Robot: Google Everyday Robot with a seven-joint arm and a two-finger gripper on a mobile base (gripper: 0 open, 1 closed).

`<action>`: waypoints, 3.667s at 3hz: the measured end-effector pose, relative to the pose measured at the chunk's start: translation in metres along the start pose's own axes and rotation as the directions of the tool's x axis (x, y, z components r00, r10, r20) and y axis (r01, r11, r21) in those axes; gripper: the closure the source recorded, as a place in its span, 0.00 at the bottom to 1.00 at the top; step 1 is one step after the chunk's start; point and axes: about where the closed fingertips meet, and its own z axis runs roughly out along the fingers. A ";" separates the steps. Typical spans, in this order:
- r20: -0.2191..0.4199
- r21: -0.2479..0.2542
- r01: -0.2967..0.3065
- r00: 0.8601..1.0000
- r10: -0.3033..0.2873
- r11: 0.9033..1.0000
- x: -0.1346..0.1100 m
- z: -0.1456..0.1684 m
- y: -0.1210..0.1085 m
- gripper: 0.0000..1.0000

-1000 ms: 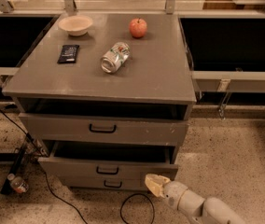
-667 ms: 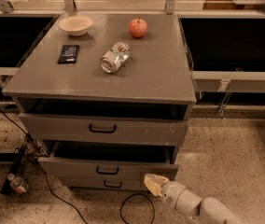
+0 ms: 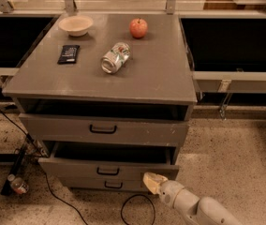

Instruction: Close middle drawer

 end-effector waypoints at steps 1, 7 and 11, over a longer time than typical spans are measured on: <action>0.061 -0.011 -0.002 0.998 0.003 1.000 -0.021 0.016 0.009 1.00; 0.065 0.006 -0.019 0.998 0.018 1.000 -0.001 0.034 -0.015 1.00; 0.039 -0.003 -0.054 0.998 0.054 0.999 0.007 0.000 -0.011 1.00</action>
Offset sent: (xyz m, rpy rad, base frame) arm 0.0451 0.0379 0.0535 0.1055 -0.1290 -0.0265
